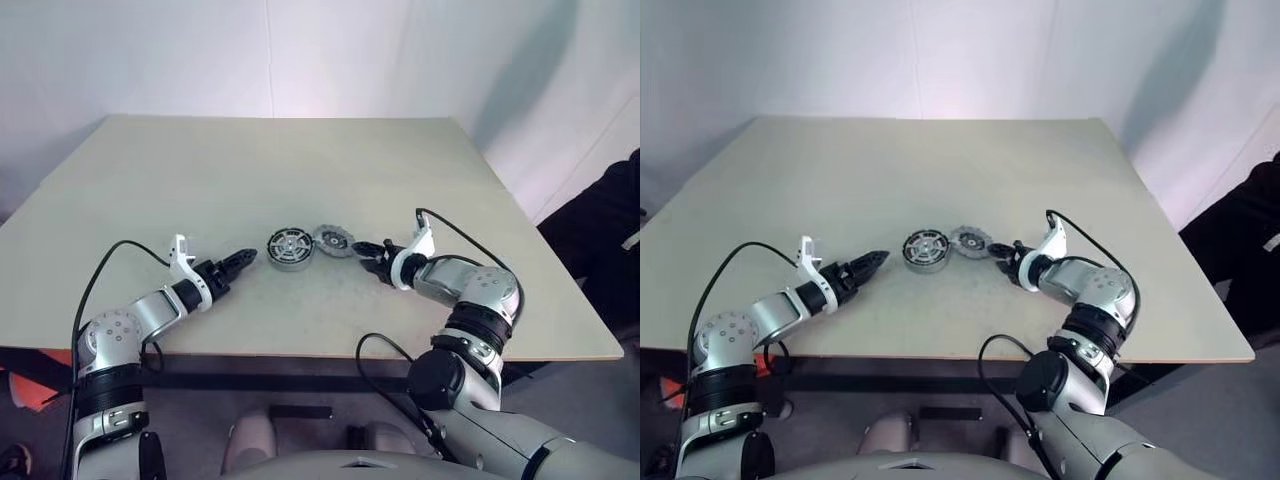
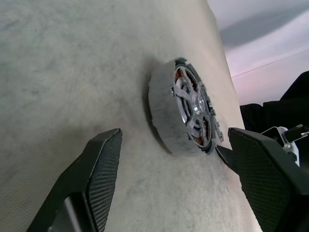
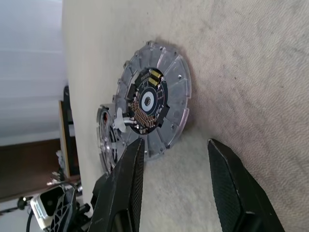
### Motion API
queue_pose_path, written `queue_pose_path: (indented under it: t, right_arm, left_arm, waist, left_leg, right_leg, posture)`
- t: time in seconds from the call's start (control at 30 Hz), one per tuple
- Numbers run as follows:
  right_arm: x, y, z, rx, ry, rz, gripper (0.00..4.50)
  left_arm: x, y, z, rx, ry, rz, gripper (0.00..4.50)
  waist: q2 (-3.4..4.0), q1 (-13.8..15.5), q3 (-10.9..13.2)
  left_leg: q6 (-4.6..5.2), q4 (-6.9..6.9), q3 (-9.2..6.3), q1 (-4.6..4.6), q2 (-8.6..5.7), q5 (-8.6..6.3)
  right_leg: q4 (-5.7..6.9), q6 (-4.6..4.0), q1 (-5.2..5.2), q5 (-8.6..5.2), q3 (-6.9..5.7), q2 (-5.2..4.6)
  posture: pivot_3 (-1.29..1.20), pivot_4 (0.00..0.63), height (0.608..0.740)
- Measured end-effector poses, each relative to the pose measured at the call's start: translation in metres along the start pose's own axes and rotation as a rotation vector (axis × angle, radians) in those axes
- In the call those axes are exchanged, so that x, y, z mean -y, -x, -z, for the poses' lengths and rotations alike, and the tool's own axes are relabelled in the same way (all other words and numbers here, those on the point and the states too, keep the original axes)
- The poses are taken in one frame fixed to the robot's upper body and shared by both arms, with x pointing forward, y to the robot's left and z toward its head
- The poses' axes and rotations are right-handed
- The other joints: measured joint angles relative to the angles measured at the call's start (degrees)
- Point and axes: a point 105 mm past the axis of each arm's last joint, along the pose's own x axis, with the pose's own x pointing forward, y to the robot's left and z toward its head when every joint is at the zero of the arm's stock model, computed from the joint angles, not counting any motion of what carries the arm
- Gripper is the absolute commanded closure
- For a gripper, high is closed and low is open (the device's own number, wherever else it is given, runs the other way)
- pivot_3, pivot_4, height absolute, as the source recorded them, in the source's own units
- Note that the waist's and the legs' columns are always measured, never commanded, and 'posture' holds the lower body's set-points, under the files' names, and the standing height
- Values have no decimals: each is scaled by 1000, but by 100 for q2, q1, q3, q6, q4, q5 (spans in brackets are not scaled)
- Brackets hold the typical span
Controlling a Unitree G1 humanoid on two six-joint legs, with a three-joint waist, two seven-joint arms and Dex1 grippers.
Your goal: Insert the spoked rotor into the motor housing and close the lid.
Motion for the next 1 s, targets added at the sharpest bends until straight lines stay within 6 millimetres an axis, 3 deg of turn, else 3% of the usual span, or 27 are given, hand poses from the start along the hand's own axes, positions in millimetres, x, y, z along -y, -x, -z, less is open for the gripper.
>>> queue_pose_path:
  t: [0.43, 0.77, 1.0]
  right_arm:
    - [-24, -41, 14, -65, -17, -64, 2197]
    - [-46, -54, 23, -96, 48, -131, 2197]
    - [-51, -63, 13, -10, 88, -128, 2197]
  left_arm:
    - [2, -1, 5, 6, 7, 7, 791]
    - [0, -1, 8, 13, 18, 0, 791]
    - [3, -1, 7, 18, 5, 2, 791]
  waist:
    - [-7, -163, -1]
    - [-10, 3, -2]
    - [-10, 5, -2]
  left_leg:
    - [12, -34, -29, 67, 5, -9]
    - [-30, -67, -24, -40, -1, -26]
    - [-33, -65, -23, -61, -1, -31]
  right_leg:
    - [-81, 4, -43, 4, -69, -7]
    - [-61, -86, -149, 126, -49, 1]
    - [-69, -82, -164, 124, -50, 0]
  posture:
    - [0, 0, 740]
    - [0, 0, 740]
    - [0, 0, 740]
